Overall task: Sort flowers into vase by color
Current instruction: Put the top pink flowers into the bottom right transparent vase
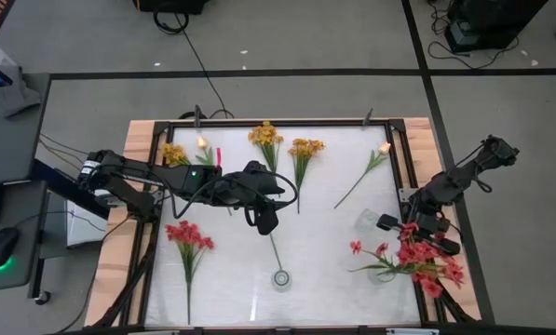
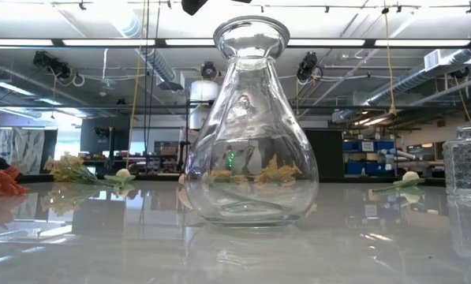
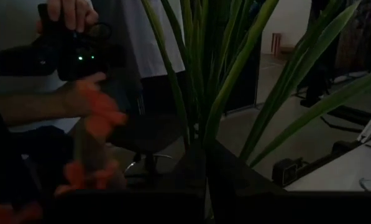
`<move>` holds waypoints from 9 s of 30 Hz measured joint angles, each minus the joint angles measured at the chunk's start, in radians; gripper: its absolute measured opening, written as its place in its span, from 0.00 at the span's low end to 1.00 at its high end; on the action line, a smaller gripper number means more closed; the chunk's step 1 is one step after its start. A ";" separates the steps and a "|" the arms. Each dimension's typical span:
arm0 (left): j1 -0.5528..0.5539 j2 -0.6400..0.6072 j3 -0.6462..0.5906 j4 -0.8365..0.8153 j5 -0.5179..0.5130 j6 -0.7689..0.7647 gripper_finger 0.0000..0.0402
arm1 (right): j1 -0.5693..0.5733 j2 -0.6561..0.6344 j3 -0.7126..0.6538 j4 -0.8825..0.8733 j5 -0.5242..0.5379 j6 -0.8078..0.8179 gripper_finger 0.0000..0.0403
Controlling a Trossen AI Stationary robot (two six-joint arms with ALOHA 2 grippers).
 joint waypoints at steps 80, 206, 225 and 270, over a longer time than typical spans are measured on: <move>0.000 0.000 0.000 0.000 0.000 0.000 0.47 | -0.015 0.028 0.073 -0.064 0.026 -0.038 0.03; 0.000 0.000 0.000 0.000 0.000 0.000 0.47 | 0.075 0.141 -0.132 0.346 0.063 0.063 0.03; 0.000 0.000 0.000 0.000 0.000 0.000 0.47 | 0.076 0.164 -0.132 0.309 0.055 0.062 0.09; 0.000 0.000 0.000 0.000 0.000 0.001 0.47 | 0.022 0.163 -0.132 0.212 -0.016 0.081 0.38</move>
